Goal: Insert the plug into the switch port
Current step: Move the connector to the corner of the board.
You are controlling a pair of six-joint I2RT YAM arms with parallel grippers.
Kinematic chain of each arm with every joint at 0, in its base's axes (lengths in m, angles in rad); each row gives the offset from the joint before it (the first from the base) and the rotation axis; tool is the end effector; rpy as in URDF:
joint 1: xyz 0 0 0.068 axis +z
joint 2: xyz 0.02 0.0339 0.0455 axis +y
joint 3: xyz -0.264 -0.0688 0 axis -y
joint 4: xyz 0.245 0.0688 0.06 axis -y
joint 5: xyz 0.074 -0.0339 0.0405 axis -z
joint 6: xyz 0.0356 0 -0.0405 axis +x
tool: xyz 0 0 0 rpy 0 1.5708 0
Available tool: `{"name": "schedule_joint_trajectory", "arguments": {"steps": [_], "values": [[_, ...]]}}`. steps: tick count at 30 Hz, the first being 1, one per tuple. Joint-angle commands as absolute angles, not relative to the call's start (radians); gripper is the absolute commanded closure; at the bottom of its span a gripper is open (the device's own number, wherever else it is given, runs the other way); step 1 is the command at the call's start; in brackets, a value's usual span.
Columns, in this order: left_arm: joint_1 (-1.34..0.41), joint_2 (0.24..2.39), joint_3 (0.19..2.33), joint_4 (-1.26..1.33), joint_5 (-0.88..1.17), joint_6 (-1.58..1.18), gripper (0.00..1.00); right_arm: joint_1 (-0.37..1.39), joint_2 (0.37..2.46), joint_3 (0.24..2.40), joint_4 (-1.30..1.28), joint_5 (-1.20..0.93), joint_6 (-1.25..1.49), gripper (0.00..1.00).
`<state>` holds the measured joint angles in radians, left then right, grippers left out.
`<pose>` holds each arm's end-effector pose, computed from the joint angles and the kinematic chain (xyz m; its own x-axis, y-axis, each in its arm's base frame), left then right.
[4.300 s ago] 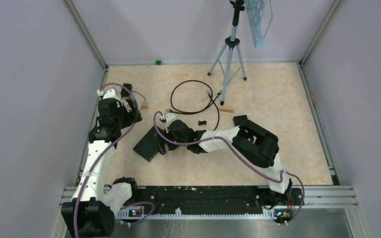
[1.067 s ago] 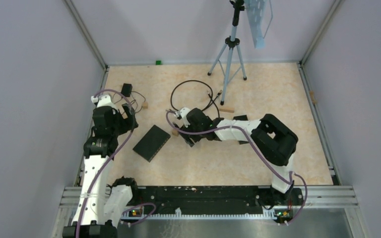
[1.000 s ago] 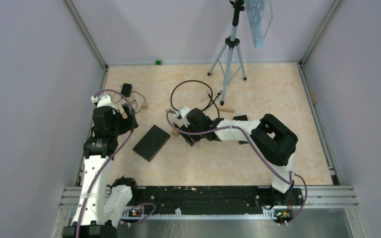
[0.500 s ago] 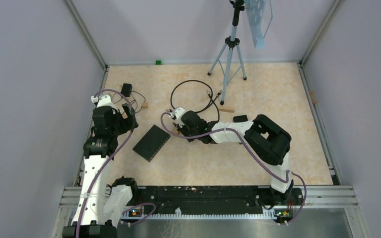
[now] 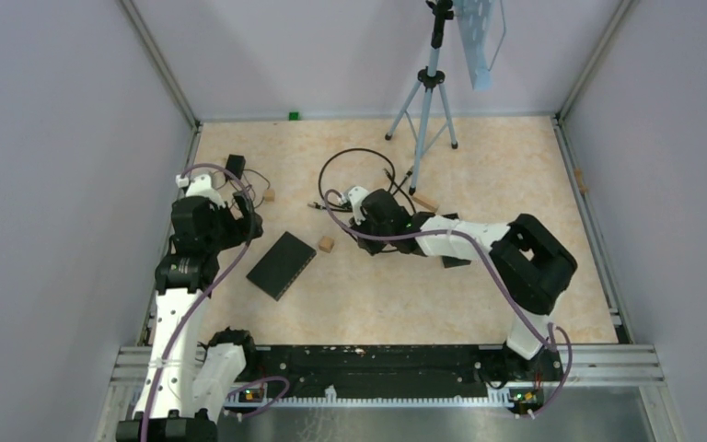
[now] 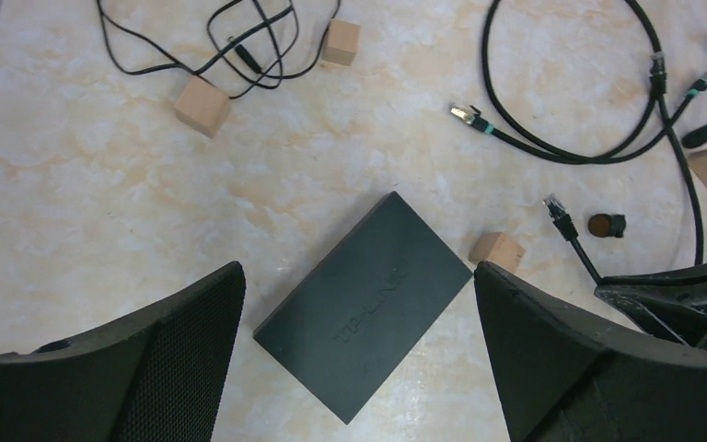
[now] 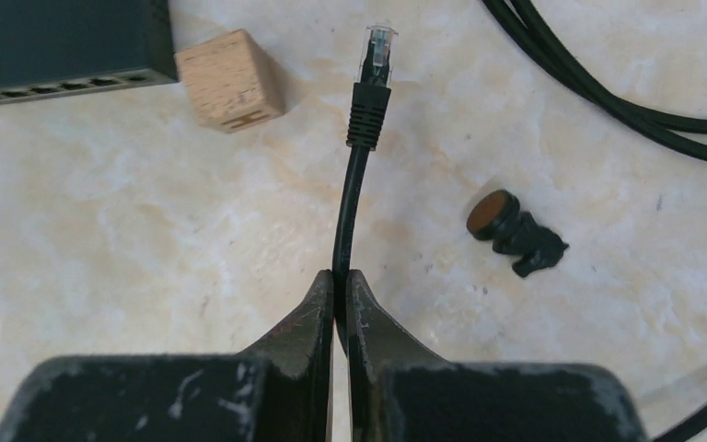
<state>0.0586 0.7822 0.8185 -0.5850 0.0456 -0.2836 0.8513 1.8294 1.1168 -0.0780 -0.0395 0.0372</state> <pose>0.1687 0.0083 0.3113 -0.4944 -0.3090 -0.8125 -0.1646 0.9510 -0.2616 0.2554 0.2937 0.1761 -0.4967 -0.5105 -0.7019 -0.7519 0.6570 0.0542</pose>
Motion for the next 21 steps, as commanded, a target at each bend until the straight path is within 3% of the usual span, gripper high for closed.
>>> {"name": "schedule_joint_trajectory", "arguments": {"steps": [1, 9, 16, 21], "values": [[0.063, 0.754, 0.807, -0.516, 0.156, -0.253, 0.01, 0.862, 1.656, 1.039, -0.102, -0.08, 0.037, 1.0], [0.063, 0.757, 0.791, -0.48, 0.28, -0.259, 0.01, 1.018, 1.431, 0.808, -0.098, -0.008, 0.025, 1.0], [0.061, 0.75, 0.79, -0.485, 0.28, -0.261, 0.01, 1.121, 1.197, 0.672, -0.149, -0.097, 0.076, 1.0], [0.062, 0.75, 0.79, -0.483, 0.282, -0.268, 0.01, 1.176, 1.148, 0.609, -0.15, -0.123, 0.093, 1.0]]}}
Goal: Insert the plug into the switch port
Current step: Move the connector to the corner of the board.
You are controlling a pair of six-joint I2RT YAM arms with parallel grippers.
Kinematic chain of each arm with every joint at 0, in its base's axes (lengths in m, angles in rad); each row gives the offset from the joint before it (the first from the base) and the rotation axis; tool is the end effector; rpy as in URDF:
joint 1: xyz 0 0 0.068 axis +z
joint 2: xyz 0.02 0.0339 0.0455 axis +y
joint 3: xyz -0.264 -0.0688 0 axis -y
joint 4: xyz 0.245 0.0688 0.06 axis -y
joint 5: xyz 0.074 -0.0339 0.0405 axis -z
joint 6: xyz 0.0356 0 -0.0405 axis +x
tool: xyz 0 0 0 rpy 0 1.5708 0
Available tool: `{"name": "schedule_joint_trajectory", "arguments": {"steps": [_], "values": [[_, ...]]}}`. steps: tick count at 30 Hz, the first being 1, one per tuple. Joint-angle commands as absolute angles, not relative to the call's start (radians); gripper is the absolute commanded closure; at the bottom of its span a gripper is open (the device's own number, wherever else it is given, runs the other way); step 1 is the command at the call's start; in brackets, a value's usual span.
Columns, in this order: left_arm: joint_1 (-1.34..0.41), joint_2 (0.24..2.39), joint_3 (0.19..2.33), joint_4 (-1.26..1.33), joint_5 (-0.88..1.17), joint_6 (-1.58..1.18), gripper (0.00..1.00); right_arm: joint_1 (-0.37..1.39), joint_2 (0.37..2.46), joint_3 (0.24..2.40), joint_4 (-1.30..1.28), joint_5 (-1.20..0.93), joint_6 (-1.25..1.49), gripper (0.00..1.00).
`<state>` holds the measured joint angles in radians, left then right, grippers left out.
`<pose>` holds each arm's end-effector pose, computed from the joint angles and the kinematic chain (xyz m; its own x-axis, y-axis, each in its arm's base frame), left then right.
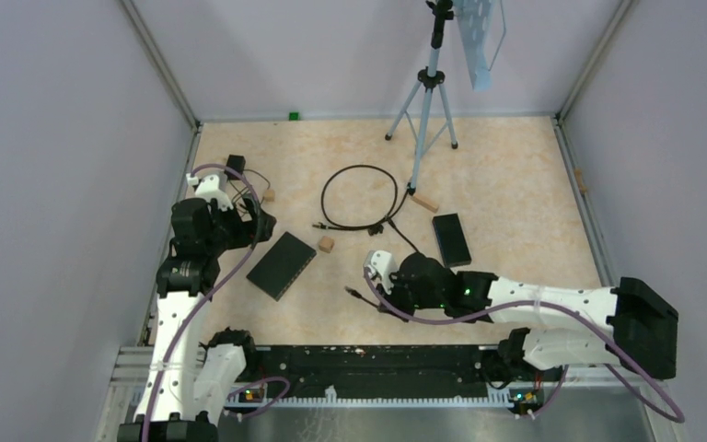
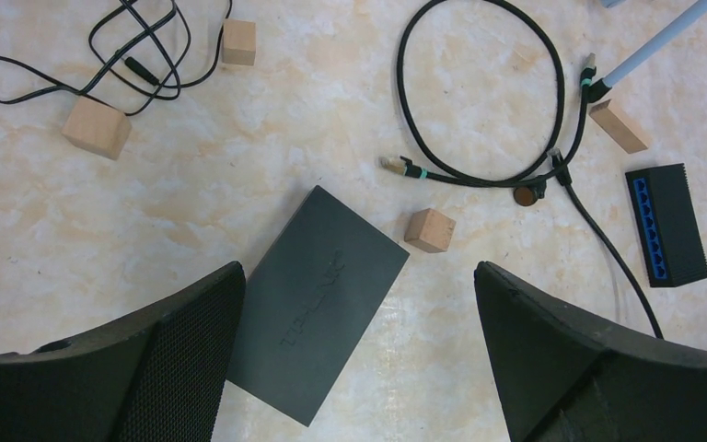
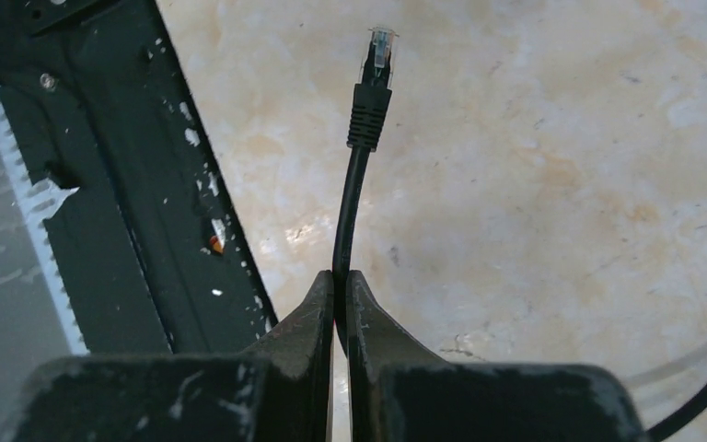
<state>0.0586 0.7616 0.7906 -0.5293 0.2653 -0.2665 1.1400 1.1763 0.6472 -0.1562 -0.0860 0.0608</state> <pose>0.1674 0.0005 0.3108 -0.5076 -0.2844 -0.8133 0.0409 0.9349 -0.3524 0.0996 0.2240 0.2161 -0.3205 -0.5524 -0.7695 -0.9153 0.3899 0.1013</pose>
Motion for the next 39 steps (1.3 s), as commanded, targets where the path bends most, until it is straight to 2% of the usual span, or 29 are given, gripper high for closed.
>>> {"name": "schedule_joint_trajectory", "arguments": {"steps": [1, 3, 7, 10, 15, 20, 31, 39], "values": [[0.061, 0.749, 0.789, -0.484, 0.28, -0.268, 0.01, 1.177, 1.153, 0.611, -0.15, -0.106, 0.103, 1.0], [0.063, 0.745, 0.788, -0.486, 0.27, -0.27, 0.01, 1.179, 1.176, 0.626, -0.146, -0.08, 0.117, 0.9], [0.062, 0.746, 0.784, -0.486, 0.248, -0.27, 0.01, 1.179, 1.215, 0.667, -0.087, -0.033, 0.136, 0.51], [0.062, 0.747, 0.783, -0.491, 0.238, -0.267, 0.01, 1.178, 1.239, 0.688, -0.052, -0.005, 0.141, 0.4], [0.062, 0.755, 0.773, -0.481, 0.219, -0.269, 0.01, 1.178, 1.305, 0.715, -0.008, -0.031, 0.107, 0.36], [0.062, 0.762, 0.773, -0.482, 0.213, -0.267, 0.01, 1.183, 1.451, 0.796, 0.002, -0.137, 0.069, 0.39], [0.061, 0.762, 0.773, -0.482, 0.205, -0.261, 0.01, 1.243, 1.526, 0.687, 0.147, -0.018, 0.098, 0.43], [0.061, 0.769, 0.776, -0.486, 0.193, -0.261, 0.01, 1.302, 1.594, 0.642, 0.21, 0.081, 0.132, 0.49]]}}
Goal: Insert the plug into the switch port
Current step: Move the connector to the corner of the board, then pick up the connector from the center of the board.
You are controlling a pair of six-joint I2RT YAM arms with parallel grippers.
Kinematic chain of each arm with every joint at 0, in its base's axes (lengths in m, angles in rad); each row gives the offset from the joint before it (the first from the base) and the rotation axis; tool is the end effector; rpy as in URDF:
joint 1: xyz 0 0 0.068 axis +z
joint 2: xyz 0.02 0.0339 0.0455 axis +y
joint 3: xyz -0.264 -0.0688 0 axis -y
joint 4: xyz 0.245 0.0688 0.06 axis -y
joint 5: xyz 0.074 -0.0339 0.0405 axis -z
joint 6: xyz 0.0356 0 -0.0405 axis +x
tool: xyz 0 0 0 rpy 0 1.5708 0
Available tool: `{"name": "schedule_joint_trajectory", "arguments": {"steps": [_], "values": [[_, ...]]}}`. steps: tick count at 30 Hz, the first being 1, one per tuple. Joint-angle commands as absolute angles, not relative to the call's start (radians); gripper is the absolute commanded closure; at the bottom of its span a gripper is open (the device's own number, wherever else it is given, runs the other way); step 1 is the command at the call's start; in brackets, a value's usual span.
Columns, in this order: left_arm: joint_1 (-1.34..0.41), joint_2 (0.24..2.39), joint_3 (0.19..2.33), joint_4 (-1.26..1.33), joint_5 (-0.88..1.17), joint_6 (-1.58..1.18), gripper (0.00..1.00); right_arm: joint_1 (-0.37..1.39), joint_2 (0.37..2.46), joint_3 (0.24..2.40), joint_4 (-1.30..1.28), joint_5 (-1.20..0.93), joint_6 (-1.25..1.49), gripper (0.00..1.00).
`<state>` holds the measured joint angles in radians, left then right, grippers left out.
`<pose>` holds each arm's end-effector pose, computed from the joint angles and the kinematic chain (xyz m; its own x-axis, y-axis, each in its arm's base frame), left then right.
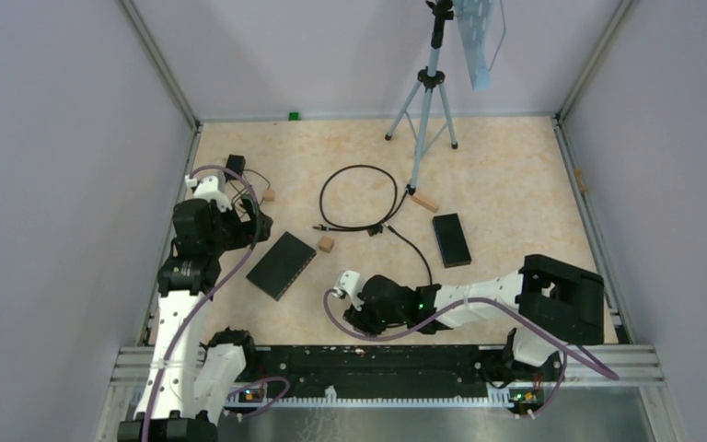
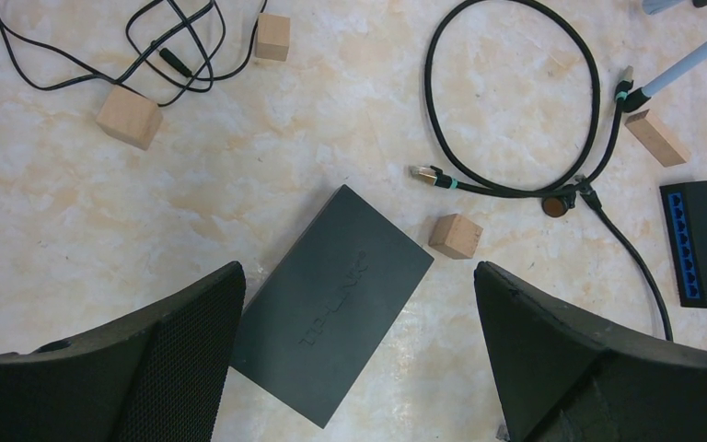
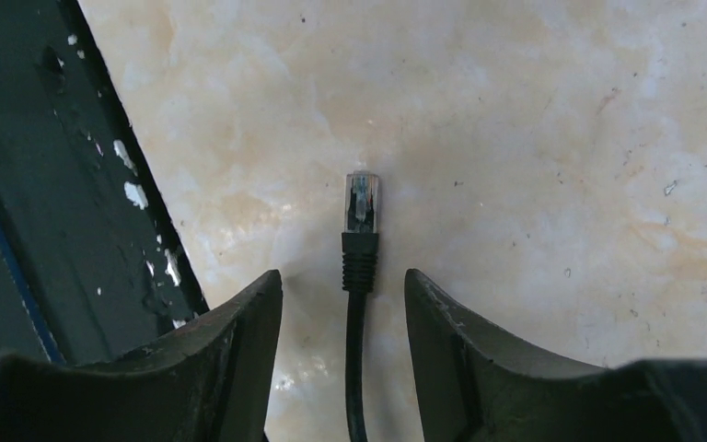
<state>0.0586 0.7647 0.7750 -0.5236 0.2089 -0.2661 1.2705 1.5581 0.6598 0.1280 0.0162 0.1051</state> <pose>0.1688 0.0025 0.3054 -0.5053 -0.2873 -0.8137 -0.0102 0.9449 -0.3273 0.0878 0.2815 0.1469 -0.3047 -0.6293 -0.7149 -0.9248 0.3750 0.0641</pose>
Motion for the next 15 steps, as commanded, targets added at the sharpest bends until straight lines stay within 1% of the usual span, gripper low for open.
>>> {"name": "schedule_joint_trajectory", "arguments": {"steps": [1, 2, 7, 10, 11, 15], "values": [[0.06, 0.769, 0.777, -0.486, 0.192, -0.261, 0.01, 1.306, 1.601, 0.64, 0.211, 0.093, 0.134, 0.52], [0.06, 0.768, 0.777, -0.489, 0.192, -0.259, 0.01, 1.309, 1.605, 0.64, 0.208, 0.108, 0.135, 0.54], [0.061, 0.771, 0.778, -0.492, 0.184, -0.259, 0.01, 1.316, 1.59, 0.625, 0.199, 0.156, 0.135, 0.76], [0.06, 0.769, 0.781, -0.497, 0.177, -0.261, 0.01, 1.315, 1.568, 0.62, 0.182, 0.176, 0.141, 0.95], [0.061, 0.766, 0.781, -0.496, 0.177, -0.264, 0.01, 1.315, 1.56, 0.624, 0.171, 0.173, 0.14, 1.0], [0.06, 0.759, 0.796, -0.491, 0.201, -0.289, 0.01, 1.315, 1.493, 0.65, 0.148, 0.167, 0.113, 1.0]]}}
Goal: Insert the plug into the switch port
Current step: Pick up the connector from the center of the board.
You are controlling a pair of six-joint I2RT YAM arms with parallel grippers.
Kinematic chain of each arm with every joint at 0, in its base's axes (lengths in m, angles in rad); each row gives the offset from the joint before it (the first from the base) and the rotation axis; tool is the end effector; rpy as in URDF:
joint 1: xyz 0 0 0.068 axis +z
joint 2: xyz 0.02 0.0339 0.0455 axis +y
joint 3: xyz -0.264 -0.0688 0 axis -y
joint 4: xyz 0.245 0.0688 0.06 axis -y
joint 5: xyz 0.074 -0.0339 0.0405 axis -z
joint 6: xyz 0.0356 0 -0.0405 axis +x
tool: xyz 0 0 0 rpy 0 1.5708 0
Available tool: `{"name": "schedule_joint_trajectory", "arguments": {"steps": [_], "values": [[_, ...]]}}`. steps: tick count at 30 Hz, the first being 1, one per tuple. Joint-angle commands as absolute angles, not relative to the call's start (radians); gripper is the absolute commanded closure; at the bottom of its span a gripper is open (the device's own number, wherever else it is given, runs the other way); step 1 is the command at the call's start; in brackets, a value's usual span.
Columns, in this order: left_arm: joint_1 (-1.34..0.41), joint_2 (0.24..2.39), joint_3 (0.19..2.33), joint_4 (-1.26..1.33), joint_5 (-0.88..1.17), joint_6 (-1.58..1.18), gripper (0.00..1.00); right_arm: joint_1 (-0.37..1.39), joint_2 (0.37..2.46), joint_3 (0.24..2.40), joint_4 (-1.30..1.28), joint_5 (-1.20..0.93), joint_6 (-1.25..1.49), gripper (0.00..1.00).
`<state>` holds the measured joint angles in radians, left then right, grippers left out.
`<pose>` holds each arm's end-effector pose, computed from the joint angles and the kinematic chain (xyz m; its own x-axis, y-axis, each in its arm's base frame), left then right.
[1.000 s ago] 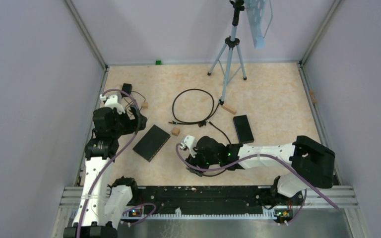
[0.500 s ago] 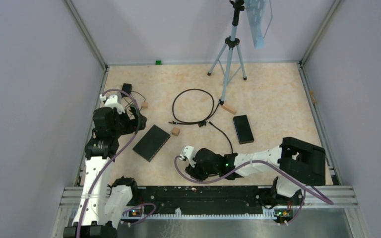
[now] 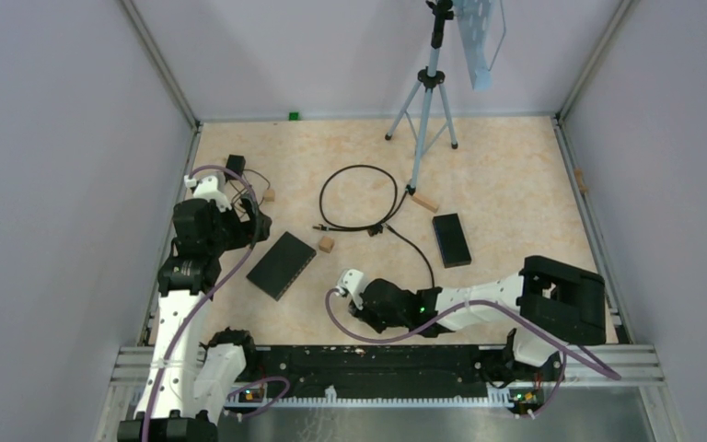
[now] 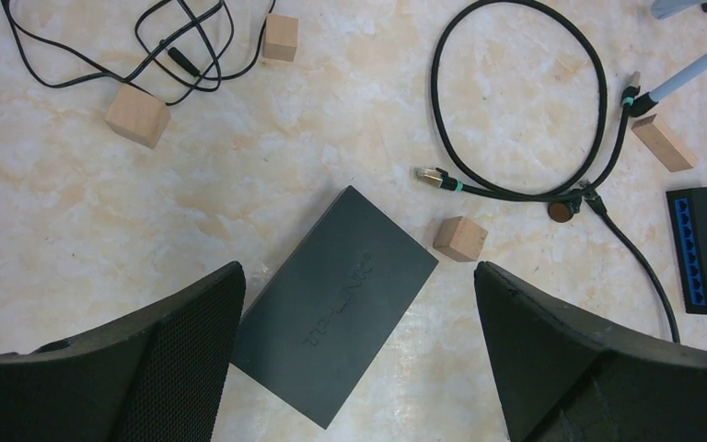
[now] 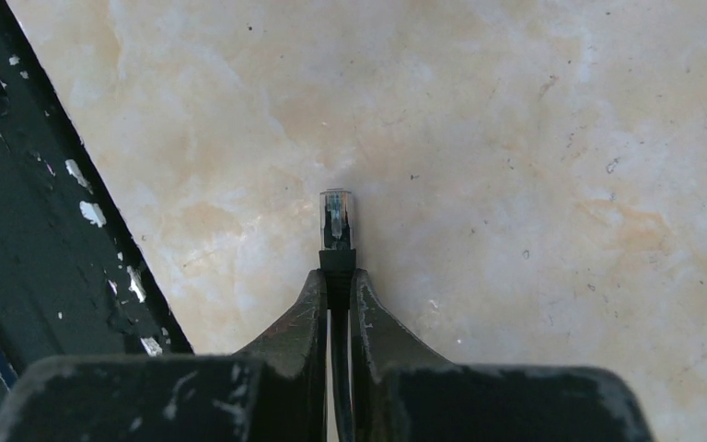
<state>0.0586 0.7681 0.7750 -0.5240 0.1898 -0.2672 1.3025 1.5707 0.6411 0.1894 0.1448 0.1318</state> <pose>0.1695 0.0032 0.3047 -0.5040 -0.2893 -0.8138 -0.0279 0.9472 -0.3195 0.0832 0.2833 0.1434 -0.2989 -0.5967 -0.7447 -0.8944 0.4473 0.0006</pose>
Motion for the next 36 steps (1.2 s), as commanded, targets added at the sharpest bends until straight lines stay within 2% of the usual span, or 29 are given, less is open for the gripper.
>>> {"name": "schedule_joint_trajectory", "arguments": {"steps": [1, 10, 14, 18, 25, 31, 34, 36], "values": [[0.06, 0.759, 0.806, -0.49, 0.216, -0.299, 0.01, 1.315, 1.473, 0.663, 0.135, 0.176, 0.102, 1.0], [0.063, 0.798, 1.035, -0.507, 0.378, -0.383, 0.01, 1.309, 1.216, 0.67, 0.175, 0.251, -0.048, 1.0], [0.062, 0.833, 1.164, -0.574, 0.313, -0.491, 0.01, 1.301, 1.136, 0.697, 0.183, 0.283, -0.125, 1.0], [0.062, 0.841, 1.239, -0.529, 0.448, -0.531, 0.01, 1.267, 1.06, 0.719, 0.197, 0.237, -0.209, 1.0], [0.062, 0.828, 1.176, -0.405, 0.61, -0.743, 0.01, 1.201, 0.953, 0.748, 0.197, 0.203, -0.279, 1.0], [0.056, 0.846, 1.028, -0.329, 0.757, -0.821, 0.01, 1.148, 0.884, 0.712, 0.228, 0.184, -0.261, 1.0], [-0.012, 0.826, 0.988, -0.314, 0.686, -0.859, 0.02, 1.146, 0.868, 0.707, 0.247, 0.188, -0.247, 1.0], [-0.127, 0.822, 0.974, -0.294, 0.604, -0.87, 0.03, 1.142, 0.862, 0.708, 0.249, 0.167, -0.232, 1.0]]}}
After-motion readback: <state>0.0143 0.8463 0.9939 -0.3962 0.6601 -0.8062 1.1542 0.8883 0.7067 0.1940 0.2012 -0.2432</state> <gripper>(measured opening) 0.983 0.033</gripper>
